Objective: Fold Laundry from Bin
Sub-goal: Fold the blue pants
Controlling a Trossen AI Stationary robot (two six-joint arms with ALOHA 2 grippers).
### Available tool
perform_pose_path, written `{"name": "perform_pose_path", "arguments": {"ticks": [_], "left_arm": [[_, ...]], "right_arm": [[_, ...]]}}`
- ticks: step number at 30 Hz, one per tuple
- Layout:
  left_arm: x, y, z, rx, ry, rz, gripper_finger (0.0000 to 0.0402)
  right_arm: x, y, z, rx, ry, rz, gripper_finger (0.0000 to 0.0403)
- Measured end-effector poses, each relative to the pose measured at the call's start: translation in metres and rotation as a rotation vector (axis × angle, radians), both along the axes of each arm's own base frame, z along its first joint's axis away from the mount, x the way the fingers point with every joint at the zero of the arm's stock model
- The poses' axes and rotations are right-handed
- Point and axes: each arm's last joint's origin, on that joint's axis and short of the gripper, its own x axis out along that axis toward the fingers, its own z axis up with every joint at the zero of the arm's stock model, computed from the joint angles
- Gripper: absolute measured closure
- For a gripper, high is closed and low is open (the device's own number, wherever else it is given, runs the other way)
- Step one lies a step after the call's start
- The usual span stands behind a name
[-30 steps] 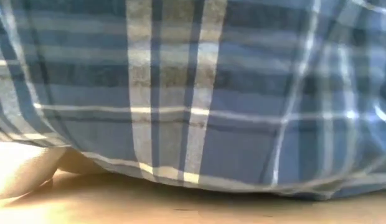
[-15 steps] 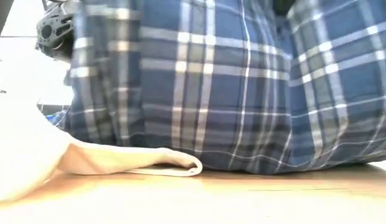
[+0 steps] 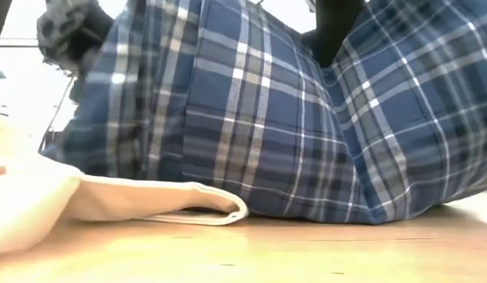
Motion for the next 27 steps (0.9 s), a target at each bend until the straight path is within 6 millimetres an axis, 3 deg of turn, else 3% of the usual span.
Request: {"name": "perform_pose_path", "arguments": {"ticks": [17, 20, 23, 27], "left_arm": [[-0.039, 0.01, 0.067, 0.272, 0.013, 0.077, 0.0221], [-0.055, 0.017, 0.053, 0.314, -0.006, 0.122, 0.0221], [-0.076, 0.029, 0.026, 0.323, -0.033, 0.191, 0.0221], [-0.095, 0.035, 0.009, 0.179, -0.155, 0.249, 0.0222]], "right_arm": [[-0.001, 0.004, -0.001, 0.047, 0.013, 0.002, 0.0387], [0.002, -0.002, -0.001, 0.06, 0.018, -0.016, 0.0387], [0.004, -0.007, -0.001, 0.061, 0.018, -0.008, 0.0387], [0.011, -0.016, -0.001, 0.089, 0.013, 0.005, 0.0385]]}}
